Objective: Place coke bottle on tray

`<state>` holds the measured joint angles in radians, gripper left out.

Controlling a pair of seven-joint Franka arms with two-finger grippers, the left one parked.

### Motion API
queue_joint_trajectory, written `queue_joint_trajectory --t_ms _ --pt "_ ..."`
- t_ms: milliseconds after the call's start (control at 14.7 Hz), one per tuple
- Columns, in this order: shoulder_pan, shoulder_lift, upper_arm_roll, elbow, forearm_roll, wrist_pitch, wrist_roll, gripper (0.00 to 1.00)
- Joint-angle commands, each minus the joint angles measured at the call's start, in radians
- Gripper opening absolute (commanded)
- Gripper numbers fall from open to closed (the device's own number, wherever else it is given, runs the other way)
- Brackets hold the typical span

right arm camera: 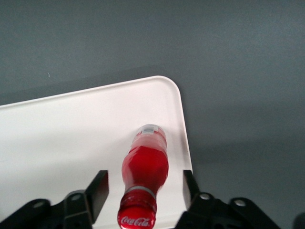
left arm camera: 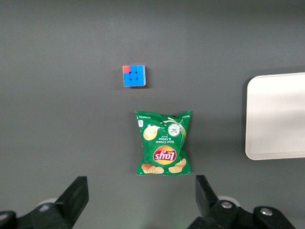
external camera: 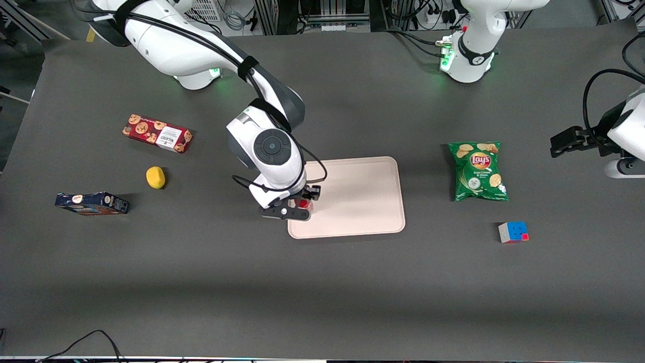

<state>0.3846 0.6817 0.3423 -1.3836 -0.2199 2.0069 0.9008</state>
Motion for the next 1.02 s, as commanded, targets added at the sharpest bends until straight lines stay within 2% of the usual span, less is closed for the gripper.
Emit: queue_joint_trajectory --t_ms 0,136,340,408,476,612,748,951 --pt "-0.013 -0.098 0.003 -0.018 -0.019 -0.025 0.027 1.0" --pt "-0.061 -0.193 0.006 -0.05 -0.015 -0.075 0.006 1.0" --pt "-0.143 -0.391 0.001 -0.178 -0.01 -0.063 -0.13 1.0" --pt "-0.168 -0.445 -0.009 -0.211 0.017 -0.065 -0.204 1.0" --pt "-0.193 -0.497 -0.031 -0.247 0.072 -0.065 -0.27 1.0" --pt "-0.208 -0.6 -0.136 -0.316 0.169 -0.066 -0.461 1.0" --pt "-0.208 -0.693 -0.238 -0.389 0.226 -0.091 -0.627 1.0" --pt "-0.211 -0.778 -0.333 -0.42 0.229 -0.207 -0.724 1.0"
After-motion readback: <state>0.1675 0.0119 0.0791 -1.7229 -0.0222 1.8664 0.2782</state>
